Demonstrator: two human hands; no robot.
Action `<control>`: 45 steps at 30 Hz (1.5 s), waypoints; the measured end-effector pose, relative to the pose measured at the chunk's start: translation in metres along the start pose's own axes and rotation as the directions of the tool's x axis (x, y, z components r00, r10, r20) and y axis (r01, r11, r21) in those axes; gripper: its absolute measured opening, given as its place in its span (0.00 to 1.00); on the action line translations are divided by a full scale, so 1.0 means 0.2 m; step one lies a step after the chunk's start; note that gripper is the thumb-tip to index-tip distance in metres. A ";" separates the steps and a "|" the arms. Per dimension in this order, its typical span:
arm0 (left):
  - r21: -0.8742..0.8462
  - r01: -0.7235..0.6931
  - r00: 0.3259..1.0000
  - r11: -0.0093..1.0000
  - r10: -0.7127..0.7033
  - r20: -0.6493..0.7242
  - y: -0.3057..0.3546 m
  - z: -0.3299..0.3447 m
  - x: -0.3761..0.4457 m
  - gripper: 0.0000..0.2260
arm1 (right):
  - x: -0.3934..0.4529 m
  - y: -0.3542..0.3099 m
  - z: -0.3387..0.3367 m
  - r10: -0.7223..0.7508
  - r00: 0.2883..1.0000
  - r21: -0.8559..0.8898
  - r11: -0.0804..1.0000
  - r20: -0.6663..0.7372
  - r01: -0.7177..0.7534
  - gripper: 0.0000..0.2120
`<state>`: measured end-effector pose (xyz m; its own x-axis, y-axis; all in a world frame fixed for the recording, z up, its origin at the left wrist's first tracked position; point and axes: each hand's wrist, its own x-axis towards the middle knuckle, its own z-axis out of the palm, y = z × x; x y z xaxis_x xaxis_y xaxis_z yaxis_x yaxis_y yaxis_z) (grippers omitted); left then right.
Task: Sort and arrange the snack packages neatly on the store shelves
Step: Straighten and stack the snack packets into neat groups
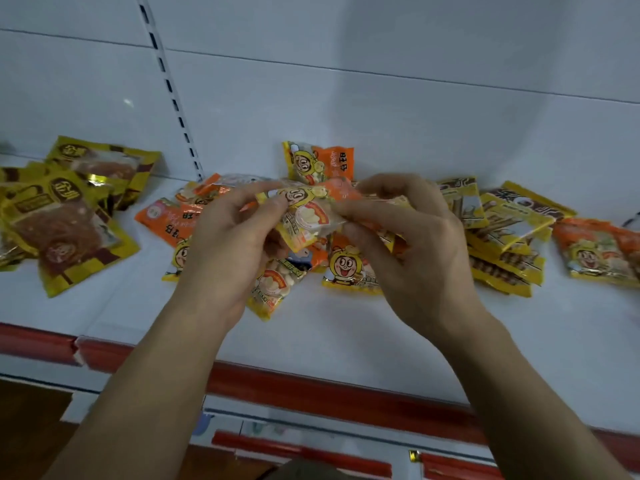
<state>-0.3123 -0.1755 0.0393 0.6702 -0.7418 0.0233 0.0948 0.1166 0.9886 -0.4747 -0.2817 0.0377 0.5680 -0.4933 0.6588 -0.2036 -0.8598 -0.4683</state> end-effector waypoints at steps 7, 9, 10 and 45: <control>0.066 -0.242 0.970 0.968 0.239 0.049 -0.02 0.22 -0.06 0.09 | -0.08 0.08 -0.22 0.627 0.771 0.627 0.558 0.111 -0.544 0.09; 0.128 -0.274 0.962 0.953 0.272 0.036 -0.04 0.28 -0.07 0.09 | -0.11 0.13 -0.30 0.627 0.768 0.656 0.527 0.128 -0.540 0.05; 0.119 -0.274 0.962 0.954 0.273 0.021 -0.05 0.31 -0.08 0.10 | -0.13 0.15 -0.33 0.624 0.768 0.673 0.506 0.146 -0.539 0.05; 0.713 -0.619 0.770 0.329 0.076 0.633 -0.49 1.60 -0.29 0.03 | -0.06 1.25 -1.25 0.466 0.777 -0.584 0.796 0.423 -0.160 0.05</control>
<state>-0.5970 -0.3553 -0.0104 0.0574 -0.9807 0.1870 -0.9086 0.0263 0.4169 -0.7315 -0.5237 0.0588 0.6835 -0.7286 0.0444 -0.7185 -0.6823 -0.1345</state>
